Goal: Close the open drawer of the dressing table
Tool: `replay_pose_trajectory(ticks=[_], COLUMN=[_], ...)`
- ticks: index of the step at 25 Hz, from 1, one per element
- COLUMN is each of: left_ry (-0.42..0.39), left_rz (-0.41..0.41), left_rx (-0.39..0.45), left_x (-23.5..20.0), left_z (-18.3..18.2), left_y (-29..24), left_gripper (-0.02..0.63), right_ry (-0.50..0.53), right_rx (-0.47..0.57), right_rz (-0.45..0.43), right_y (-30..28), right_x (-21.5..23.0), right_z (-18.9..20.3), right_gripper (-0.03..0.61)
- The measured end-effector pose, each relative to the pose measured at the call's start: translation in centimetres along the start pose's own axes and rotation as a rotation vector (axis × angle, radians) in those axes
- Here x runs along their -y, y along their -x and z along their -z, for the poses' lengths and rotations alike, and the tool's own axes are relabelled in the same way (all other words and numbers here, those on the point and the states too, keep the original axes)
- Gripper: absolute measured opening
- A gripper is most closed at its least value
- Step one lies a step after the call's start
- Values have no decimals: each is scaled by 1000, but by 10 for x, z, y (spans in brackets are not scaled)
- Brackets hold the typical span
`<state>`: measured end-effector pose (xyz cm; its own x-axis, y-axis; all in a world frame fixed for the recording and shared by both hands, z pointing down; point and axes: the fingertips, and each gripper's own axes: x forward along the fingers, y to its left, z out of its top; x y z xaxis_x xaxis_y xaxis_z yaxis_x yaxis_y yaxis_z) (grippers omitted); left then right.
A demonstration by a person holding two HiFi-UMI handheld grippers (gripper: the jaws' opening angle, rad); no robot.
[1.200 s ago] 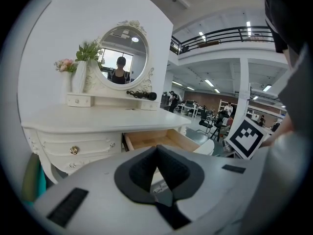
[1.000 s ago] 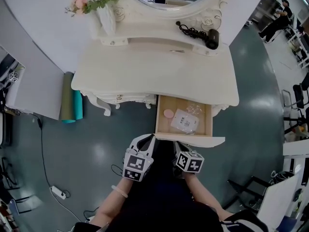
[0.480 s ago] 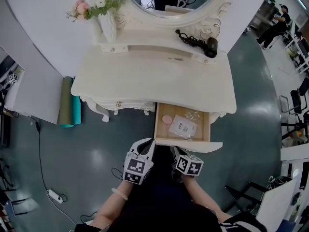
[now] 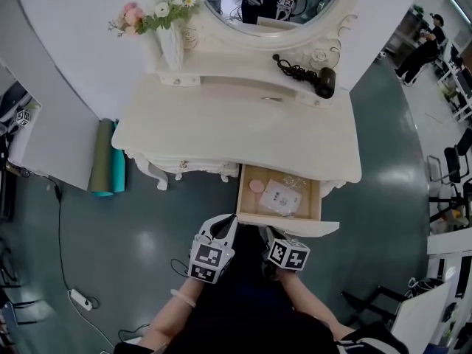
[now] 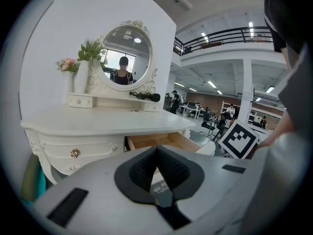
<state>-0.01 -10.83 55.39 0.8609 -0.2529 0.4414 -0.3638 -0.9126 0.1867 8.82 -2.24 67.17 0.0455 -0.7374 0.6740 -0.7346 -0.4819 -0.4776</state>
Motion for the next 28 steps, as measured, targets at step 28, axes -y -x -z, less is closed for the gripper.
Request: replay_pose_trajectory(ticks=[28], left_ry=[25], left_rz=[-10], left_rx=[-1], left_x=[-5], left_z=[-18], left_y=[-24], left_gripper=[20], right_ry=[24], right_rx=[-8], right_rz=[-34], right_y=[-30], right_x=[3], right_z=[-34], right_gripper=[12])
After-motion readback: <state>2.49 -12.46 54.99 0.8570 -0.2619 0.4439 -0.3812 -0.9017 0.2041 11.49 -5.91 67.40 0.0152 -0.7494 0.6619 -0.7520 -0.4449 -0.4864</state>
